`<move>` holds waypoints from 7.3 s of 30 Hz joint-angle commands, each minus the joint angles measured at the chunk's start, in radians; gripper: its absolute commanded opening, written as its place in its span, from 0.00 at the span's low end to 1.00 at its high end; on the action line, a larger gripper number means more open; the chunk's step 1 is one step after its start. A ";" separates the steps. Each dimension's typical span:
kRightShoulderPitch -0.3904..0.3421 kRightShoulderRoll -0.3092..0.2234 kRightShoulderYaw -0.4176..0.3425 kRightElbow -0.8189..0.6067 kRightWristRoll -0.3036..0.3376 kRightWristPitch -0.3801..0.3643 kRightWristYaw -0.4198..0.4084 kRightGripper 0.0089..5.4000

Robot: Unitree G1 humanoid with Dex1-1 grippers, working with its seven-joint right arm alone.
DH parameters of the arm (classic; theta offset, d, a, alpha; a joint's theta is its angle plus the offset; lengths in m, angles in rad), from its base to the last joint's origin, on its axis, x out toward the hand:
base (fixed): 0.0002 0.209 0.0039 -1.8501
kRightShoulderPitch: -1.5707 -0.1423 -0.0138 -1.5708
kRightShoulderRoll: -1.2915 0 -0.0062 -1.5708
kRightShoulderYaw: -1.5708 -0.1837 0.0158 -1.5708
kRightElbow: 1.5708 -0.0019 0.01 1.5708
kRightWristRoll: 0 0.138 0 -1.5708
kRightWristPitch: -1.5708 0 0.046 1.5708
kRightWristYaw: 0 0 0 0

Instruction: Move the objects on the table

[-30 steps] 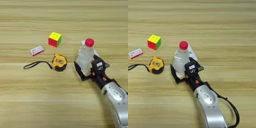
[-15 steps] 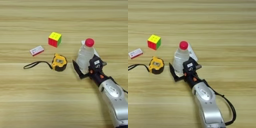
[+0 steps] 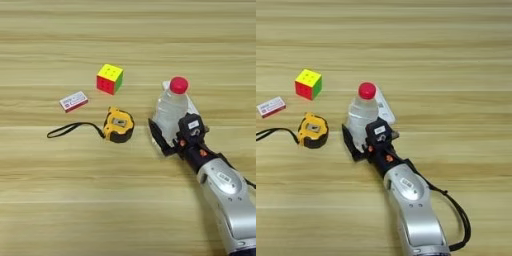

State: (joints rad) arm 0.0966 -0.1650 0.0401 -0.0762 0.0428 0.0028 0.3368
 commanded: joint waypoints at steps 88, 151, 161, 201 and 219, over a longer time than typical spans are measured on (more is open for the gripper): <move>-0.071 -0.094 -0.316 0.188 0.055 -0.167 -0.119 0.99; 0.018 -0.067 0.003 -0.028 -0.001 -0.140 0.118 0.99; 0.008 -0.038 0.052 -0.043 0.052 -0.113 0.165 0.99; -0.153 -0.066 0.134 0.074 0.024 -0.038 0.250 0.99; -0.266 -0.025 0.180 0.262 -0.001 -0.075 0.281 0.99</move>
State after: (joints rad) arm -0.0976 -0.1924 0.2309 0.2099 0.0382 -0.0349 0.6248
